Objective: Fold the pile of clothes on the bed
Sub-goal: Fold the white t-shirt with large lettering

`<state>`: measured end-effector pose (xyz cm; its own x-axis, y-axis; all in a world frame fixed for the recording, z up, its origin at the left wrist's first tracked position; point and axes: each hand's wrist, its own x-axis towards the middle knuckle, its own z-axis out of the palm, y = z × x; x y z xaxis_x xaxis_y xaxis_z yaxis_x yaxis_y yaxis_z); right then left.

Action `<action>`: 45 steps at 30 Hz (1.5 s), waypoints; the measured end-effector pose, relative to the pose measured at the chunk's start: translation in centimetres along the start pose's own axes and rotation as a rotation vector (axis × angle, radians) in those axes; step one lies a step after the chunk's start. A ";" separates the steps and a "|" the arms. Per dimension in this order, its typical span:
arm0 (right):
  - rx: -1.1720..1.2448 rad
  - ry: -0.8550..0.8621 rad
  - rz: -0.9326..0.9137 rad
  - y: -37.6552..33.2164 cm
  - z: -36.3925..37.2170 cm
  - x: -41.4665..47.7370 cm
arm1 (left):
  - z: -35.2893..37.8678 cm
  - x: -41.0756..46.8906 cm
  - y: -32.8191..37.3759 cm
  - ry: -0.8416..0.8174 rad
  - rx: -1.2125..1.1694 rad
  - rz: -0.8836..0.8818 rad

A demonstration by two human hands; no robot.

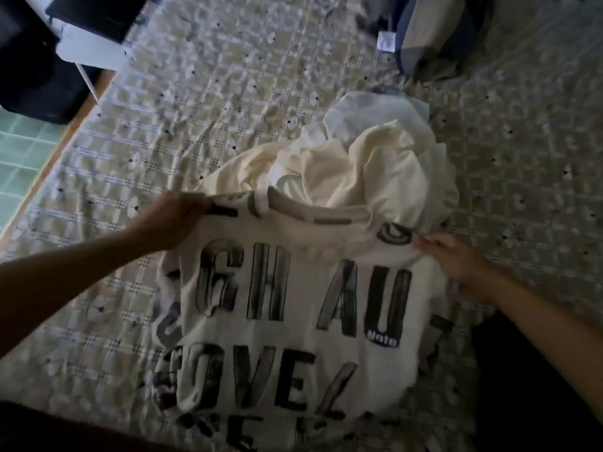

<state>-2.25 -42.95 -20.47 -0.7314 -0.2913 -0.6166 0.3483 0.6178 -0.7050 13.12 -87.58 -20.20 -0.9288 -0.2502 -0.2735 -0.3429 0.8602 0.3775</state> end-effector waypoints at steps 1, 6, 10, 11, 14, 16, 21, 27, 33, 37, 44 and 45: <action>-0.007 0.051 -0.059 0.2 0.4 2.2 | 0.8 2.4 0.4 0.049 0.077 -0.053; -0.112 0.006 -0.105 5.0 2.7 9.7 | 10.2 6.3 2.9 0.205 0.214 -0.031; -0.101 -0.084 -0.071 9.8 3.4 9.6 | 16.7 2.7 8.9 0.121 0.150 0.243; -0.101 -0.077 -0.068 10.3 3.2 9.2 | 17.9 1.7 10.3 0.080 0.148 0.298; -0.093 -0.128 -0.040 11.3 1.6 8.7 | 20.7 0.1 13.6 -0.010 0.117 0.402; -0.022 -0.238 0.026 11.6 0.3 8.2 | 22.1 -0.2 15.8 -0.061 0.100 0.409; -0.271 -0.491 0.109 12.5 -1.9 6.0 | 25.5 0.7 19.9 -0.145 0.088 0.430; 0.514 -0.132 0.073 14.8 -2.7 4.7 | 28.2 1.3 22.0 -0.161 0.151 0.301; 0.183 -0.486 0.229 18.0 -2.9 3.4 | 30.2 0.5 22.1 -0.163 0.223 0.254; -0.141 -0.577 0.277 16.8 -5.2 2.6 | 30.7 0.5 22.5 -0.162 0.239 0.244; 0.241 -0.344 0.084 14.5 -13.0 0.5 | 30.3 0.6 23.2 -0.167 0.216 0.205; 0.369 -0.334 0.087 15.1 -13.1 0.2 | 30.4 0.6 23.3 -0.166 0.203 0.190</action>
<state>-4.81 -24.11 -26.63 -0.4840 -0.5055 -0.7143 0.6279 0.3680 -0.6858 8.84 -54.14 -38.47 -0.9320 -0.0148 -0.3622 -0.1147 0.9599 0.2559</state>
